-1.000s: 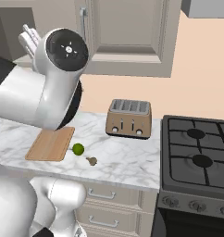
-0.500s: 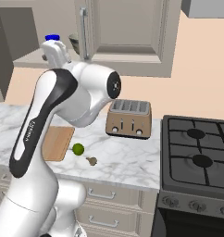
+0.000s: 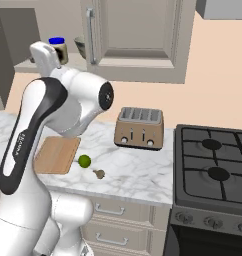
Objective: Open the cabinet. Place the bowl and condiment on the counter. Then place the lime and garlic on the cutting board.
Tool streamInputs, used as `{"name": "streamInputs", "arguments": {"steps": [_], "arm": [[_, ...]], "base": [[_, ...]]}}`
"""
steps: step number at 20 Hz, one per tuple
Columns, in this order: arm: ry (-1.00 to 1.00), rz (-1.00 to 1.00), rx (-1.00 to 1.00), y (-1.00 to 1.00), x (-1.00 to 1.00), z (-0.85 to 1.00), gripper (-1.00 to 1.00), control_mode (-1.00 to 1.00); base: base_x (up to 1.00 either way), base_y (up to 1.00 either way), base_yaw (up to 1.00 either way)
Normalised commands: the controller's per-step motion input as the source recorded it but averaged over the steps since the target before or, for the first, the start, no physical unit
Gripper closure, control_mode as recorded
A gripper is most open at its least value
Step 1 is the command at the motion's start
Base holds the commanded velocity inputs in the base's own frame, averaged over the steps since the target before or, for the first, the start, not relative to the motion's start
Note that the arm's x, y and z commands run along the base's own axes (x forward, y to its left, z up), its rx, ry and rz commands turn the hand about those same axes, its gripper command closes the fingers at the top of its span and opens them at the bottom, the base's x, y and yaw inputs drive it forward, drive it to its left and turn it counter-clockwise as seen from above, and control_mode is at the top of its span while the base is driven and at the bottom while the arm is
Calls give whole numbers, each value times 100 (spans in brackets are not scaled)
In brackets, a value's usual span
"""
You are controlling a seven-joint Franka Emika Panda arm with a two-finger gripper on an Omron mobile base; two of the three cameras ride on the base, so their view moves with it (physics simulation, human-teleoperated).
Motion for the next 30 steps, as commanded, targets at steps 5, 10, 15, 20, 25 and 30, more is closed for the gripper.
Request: {"name": "streamInputs", "arguments": {"steps": [5, 10, 15, 20, 25, 30], "arm": [[1, 14, -3, 26, 12, 19, -100, -100], [8, 24, -1, 39, 30, 0, -100, -100], [4, 30, 0, 33, 31, 0, -100, -100], [0, 25, 0, 18, 61, 0, -100, -100], [3, 21, 0, 26, 56, 0, -100, -100], [3, 20, 0, 36, 18, 0, -100, -100]], "base": [[0, 0, 0], [0, 0, 0], [0, 0, 0], [0, 0, 0], [0, 0, 0], [0, 0, 0]]}}
